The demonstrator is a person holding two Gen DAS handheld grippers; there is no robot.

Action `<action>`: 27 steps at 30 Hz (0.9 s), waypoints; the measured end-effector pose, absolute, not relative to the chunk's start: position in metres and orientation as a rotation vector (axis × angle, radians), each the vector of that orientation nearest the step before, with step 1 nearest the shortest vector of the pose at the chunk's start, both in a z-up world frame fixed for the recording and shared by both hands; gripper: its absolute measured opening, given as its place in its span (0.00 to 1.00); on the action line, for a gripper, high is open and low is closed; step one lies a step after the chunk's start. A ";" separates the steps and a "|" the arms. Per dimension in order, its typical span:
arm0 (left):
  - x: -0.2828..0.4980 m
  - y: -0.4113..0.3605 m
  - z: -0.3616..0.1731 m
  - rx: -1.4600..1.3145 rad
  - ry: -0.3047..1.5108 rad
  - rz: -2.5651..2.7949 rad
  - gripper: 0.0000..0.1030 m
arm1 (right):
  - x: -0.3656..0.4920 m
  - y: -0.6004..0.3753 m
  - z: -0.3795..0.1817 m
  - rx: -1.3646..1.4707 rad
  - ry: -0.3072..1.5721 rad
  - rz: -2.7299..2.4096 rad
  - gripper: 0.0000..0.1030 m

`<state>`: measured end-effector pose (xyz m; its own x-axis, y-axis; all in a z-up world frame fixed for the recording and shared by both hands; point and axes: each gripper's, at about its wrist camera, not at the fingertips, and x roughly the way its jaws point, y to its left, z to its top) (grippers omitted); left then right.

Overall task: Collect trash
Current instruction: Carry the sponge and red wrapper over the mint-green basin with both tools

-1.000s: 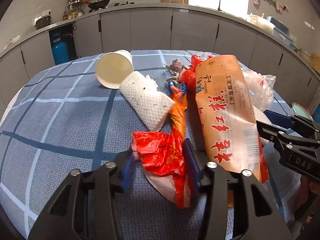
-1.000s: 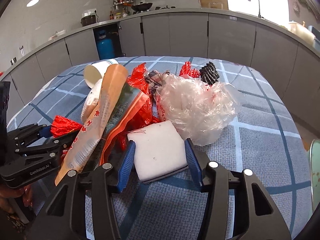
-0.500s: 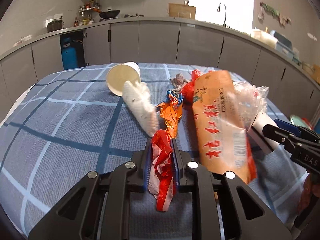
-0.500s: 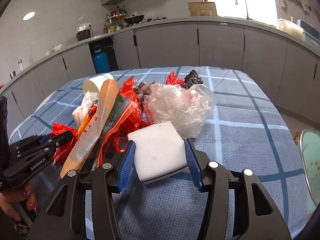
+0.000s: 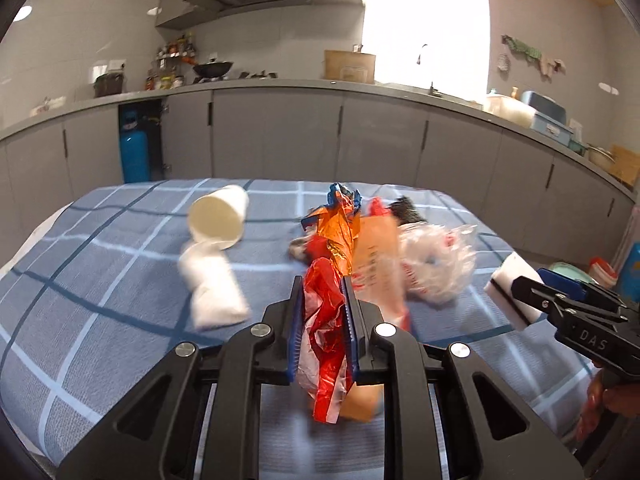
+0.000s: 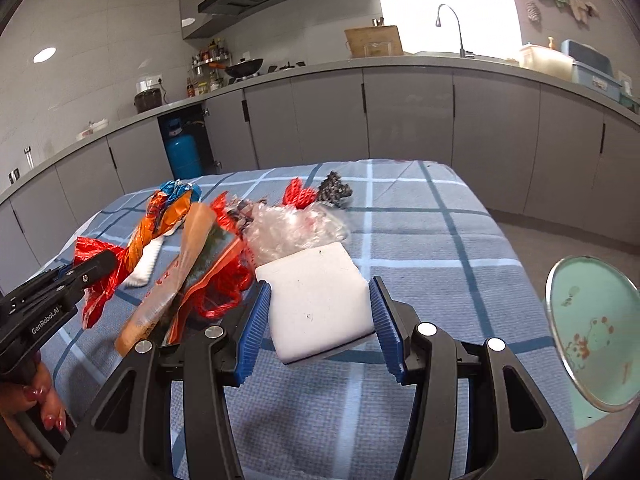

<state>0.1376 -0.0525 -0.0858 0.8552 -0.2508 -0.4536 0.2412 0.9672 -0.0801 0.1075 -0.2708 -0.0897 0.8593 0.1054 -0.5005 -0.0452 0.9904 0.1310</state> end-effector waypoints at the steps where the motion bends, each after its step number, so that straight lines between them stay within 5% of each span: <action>1: 0.137 -0.057 -0.083 -0.017 0.476 -0.270 0.18 | 0.106 -0.274 -0.088 0.118 0.526 0.072 0.49; 27: 0.110 -0.315 -0.080 0.136 0.515 -0.746 0.18 | 0.036 -0.467 -0.087 0.240 0.468 -0.396 0.50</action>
<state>0.1101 -0.3150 -0.0800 0.6170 -0.6135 -0.4929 0.6788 0.7317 -0.0610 0.0362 -0.4671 -0.0874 0.8185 -0.3142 -0.4811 0.4224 0.8965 0.1332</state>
